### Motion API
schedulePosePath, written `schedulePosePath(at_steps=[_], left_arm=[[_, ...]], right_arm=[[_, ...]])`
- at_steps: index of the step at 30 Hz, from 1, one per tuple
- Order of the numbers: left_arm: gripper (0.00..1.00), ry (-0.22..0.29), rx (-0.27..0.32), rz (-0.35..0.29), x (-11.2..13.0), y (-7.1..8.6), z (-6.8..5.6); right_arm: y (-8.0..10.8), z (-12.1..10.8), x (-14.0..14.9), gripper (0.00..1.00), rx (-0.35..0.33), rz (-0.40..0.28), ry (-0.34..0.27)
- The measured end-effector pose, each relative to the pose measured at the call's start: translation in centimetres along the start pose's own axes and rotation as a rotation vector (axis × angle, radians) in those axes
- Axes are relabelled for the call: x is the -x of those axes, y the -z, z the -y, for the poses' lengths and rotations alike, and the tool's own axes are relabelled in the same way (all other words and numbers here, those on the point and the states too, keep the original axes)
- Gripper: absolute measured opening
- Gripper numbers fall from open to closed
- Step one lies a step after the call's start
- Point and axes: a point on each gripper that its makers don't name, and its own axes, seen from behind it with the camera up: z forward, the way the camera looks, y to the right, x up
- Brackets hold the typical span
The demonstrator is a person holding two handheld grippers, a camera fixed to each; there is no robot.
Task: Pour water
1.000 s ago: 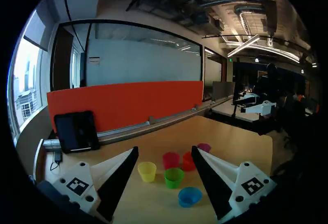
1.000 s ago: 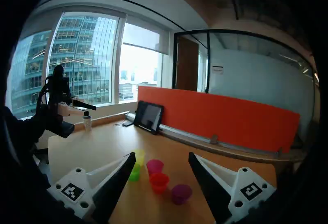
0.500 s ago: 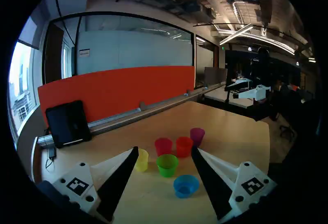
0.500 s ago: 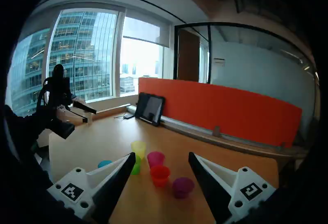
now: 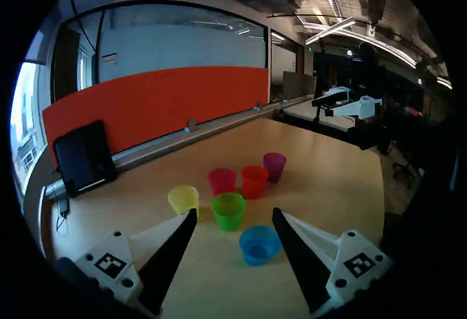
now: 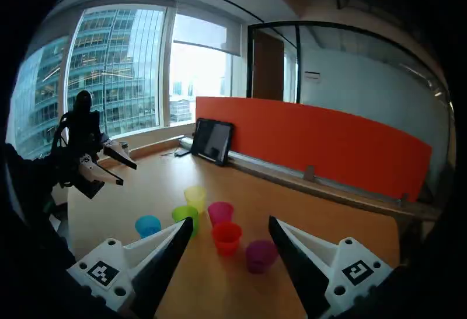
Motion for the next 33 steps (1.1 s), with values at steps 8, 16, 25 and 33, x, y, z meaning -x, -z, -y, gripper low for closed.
schedulePosePath(at_steps=[8,16,25,33], left_arm=[[0.96,-0.023,0.028,0.059,2.6,-1.6,-1.0],[0.96,-0.053,0.068,0.135,5.3,-2.9,-1.9],[0.96,-0.079,0.117,0.218,8.1,-4.2,-3.3],[0.96,-0.091,0.138,0.268,9.7,-5.4,-3.8]], right_arm=[[-0.8,-0.1,1.4,1.00,0.002,0.032,0.017],[-1.6,-0.3,2.4,1.00,0.005,0.057,0.025],[-2.5,-0.4,3.1,1.00,0.001,0.075,0.032],[-3.0,-0.9,3.7,1.00,0.005,0.086,0.027]])
